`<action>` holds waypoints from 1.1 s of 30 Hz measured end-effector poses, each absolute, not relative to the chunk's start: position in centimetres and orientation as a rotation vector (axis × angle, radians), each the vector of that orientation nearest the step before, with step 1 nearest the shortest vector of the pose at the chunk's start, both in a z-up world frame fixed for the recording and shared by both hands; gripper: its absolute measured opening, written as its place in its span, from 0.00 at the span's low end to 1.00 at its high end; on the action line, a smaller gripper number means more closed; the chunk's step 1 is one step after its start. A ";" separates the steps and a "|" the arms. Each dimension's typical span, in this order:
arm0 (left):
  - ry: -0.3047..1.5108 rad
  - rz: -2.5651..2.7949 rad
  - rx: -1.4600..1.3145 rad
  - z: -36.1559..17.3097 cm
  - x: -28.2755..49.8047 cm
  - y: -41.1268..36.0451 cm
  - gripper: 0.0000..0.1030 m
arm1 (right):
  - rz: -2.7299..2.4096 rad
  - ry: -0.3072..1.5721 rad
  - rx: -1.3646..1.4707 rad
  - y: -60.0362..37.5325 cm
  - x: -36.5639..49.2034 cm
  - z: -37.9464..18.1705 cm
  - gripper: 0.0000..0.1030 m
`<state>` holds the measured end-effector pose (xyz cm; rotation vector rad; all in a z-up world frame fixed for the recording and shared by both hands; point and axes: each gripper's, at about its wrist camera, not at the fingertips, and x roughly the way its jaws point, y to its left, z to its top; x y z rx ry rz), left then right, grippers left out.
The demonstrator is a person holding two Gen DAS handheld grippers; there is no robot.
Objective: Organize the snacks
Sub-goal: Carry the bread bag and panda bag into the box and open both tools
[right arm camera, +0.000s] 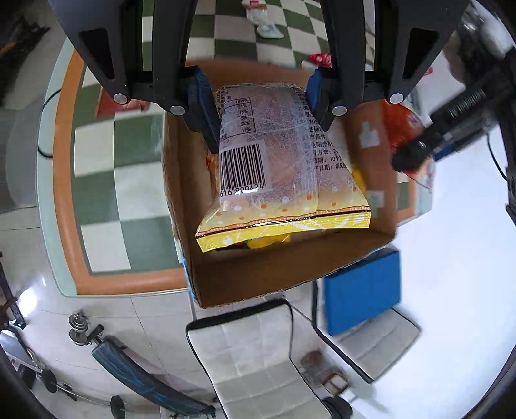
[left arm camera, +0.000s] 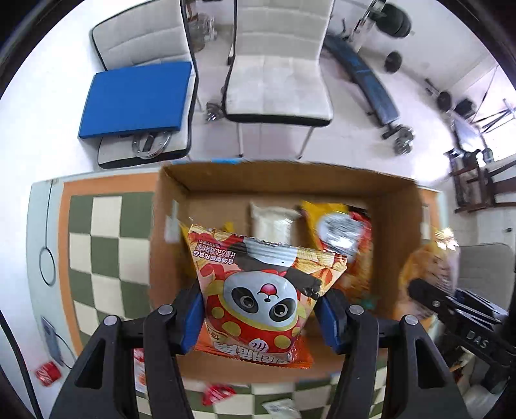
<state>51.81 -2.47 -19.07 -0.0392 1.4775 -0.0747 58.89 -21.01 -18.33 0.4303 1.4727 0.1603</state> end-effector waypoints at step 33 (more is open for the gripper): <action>1.596 -0.091 -0.059 -23.4 56.0 -0.7 0.84 | 0.051 1.527 0.338 -17.4 63.4 -22.2 0.91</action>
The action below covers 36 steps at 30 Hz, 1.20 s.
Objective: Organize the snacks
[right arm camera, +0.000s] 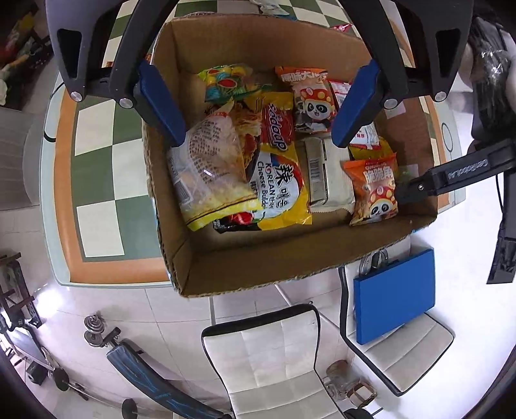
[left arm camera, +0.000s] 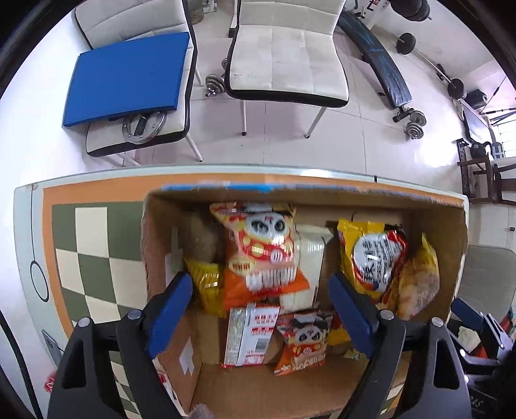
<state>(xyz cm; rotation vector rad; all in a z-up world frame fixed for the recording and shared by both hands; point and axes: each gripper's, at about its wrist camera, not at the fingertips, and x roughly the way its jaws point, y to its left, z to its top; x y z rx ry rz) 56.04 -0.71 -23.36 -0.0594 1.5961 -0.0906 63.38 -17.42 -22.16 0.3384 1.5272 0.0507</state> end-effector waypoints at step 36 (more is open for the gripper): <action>1.582 0.247 -0.140 -28.5 28.5 18.5 0.84 | 0.199 1.598 0.453 -0.3 43.5 -29.4 0.92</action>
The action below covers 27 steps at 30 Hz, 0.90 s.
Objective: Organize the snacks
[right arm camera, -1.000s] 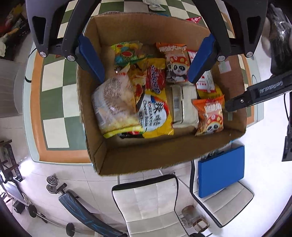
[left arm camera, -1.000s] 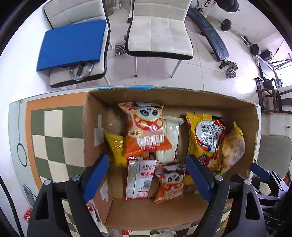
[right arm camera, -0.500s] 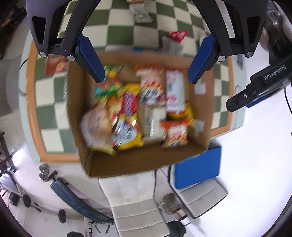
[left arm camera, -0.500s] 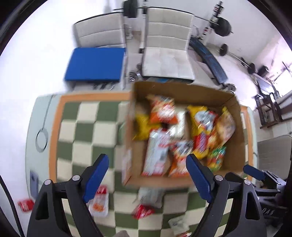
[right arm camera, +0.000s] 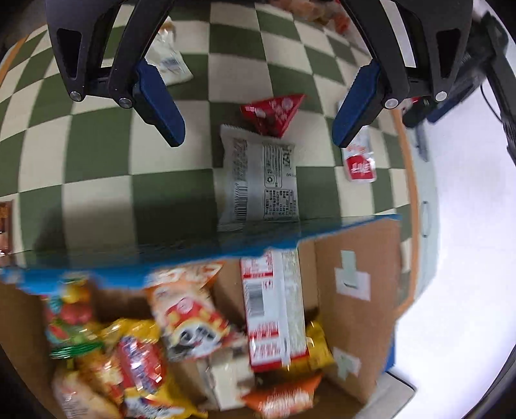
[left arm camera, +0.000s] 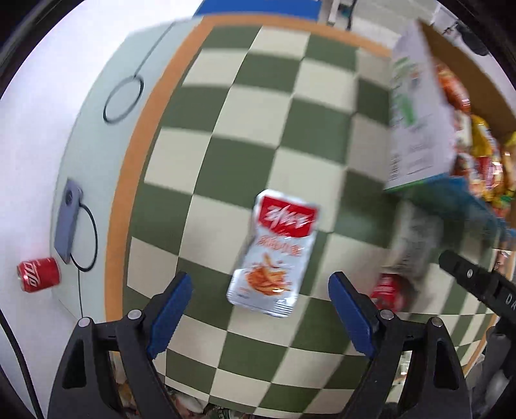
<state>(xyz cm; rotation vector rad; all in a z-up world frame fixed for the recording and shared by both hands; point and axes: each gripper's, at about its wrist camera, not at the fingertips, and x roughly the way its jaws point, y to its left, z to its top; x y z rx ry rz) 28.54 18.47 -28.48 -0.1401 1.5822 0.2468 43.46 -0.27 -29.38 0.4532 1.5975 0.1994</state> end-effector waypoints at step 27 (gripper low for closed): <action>1.701 0.064 -0.080 -35.8 28.3 16.4 0.58 | -0.031 1.617 0.292 6.5 43.6 -35.5 0.82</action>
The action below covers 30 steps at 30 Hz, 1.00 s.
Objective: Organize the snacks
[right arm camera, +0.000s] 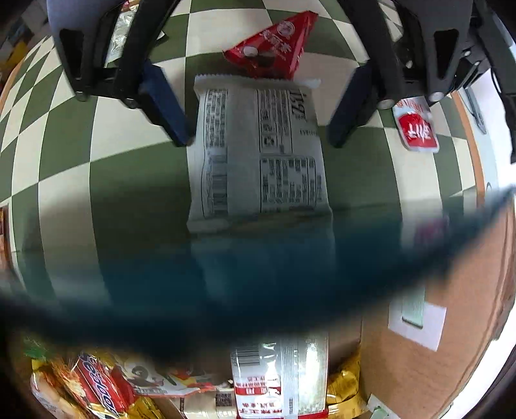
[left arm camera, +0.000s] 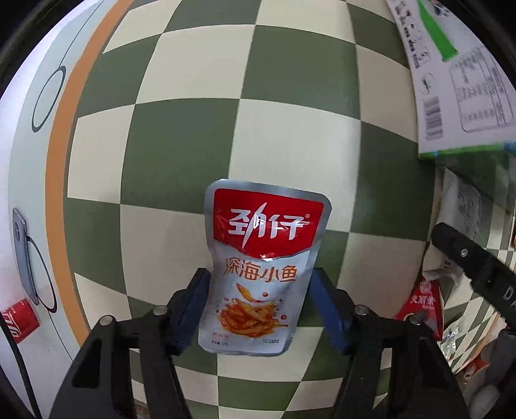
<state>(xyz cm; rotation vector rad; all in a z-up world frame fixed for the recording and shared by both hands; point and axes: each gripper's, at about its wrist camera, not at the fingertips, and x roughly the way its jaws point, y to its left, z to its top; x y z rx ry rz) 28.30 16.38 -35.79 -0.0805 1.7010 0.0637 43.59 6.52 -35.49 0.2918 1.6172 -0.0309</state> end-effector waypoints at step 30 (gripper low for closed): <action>1.591 -0.069 -0.235 -26.3 21.9 12.0 0.49 | 0.201 1.592 0.389 2.2 36.6 -30.4 0.69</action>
